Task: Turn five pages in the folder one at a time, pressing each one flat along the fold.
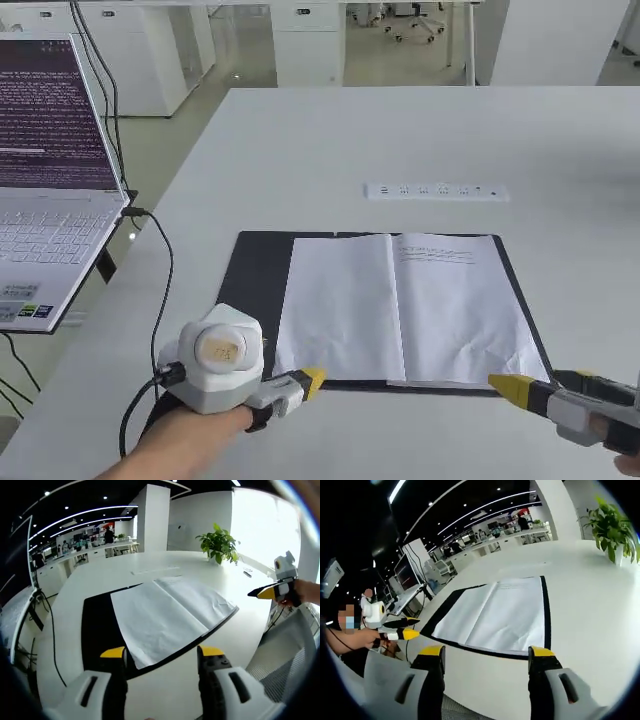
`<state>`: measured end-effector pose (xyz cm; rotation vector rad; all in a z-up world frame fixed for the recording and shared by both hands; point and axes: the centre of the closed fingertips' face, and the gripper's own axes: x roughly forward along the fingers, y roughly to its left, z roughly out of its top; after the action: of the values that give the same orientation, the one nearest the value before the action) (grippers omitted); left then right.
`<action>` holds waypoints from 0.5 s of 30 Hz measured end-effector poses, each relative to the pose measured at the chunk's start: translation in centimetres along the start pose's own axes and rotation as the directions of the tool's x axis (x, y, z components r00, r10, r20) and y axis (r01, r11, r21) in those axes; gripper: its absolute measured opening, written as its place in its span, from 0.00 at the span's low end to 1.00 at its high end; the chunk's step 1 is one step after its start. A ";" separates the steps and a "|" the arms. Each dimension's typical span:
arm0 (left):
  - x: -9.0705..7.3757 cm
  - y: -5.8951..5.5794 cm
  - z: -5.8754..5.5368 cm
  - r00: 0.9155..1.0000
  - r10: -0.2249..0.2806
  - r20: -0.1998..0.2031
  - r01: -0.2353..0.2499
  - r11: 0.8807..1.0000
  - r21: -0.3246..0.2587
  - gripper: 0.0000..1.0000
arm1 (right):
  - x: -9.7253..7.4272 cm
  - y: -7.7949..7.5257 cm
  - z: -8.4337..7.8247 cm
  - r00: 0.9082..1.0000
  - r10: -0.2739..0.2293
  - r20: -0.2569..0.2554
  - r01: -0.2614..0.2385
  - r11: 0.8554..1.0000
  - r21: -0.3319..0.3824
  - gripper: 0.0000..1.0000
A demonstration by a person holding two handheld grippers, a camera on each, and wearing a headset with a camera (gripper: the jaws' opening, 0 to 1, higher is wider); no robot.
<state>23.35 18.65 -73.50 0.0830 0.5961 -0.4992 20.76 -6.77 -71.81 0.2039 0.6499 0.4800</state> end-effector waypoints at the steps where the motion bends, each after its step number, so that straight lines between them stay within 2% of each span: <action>1: -0.2 -0.1 0.2 1.000 0.000 0.007 0.000 1.000 0.007 0.62 | -0.2 -0.2 -0.2 1.000 -0.011 -0.002 0.011 1.000 -0.009 0.71; 5: -1.2 -0.6 1.1 1.000 -0.002 0.024 0.001 0.999 0.051 0.70 | -0.8 -1.0 -0.5 0.999 -0.048 0.003 0.048 0.999 -0.022 0.74; 7: -1.6 -0.8 1.6 0.999 -0.003 0.040 0.001 0.998 0.059 0.72 | -1.0 -1.6 -0.1 0.997 -0.073 0.017 0.073 0.997 -0.032 0.74; 10: -2.2 -1.0 2.0 0.999 -0.005 0.048 0.002 0.998 0.069 0.78 | -1.8 -2.4 0.8 0.991 -0.115 0.064 0.118 0.992 -0.035 0.77; 15: -3.1 -0.6 2.7 0.997 0.011 0.071 -0.013 1.000 0.028 0.86 | -2.6 -2.8 0.8 0.991 -0.114 0.071 0.117 0.993 -0.030 0.79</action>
<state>22.21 18.87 -69.51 0.0960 0.5191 -0.4974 20.46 -10.45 -70.76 0.1488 0.5822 0.3711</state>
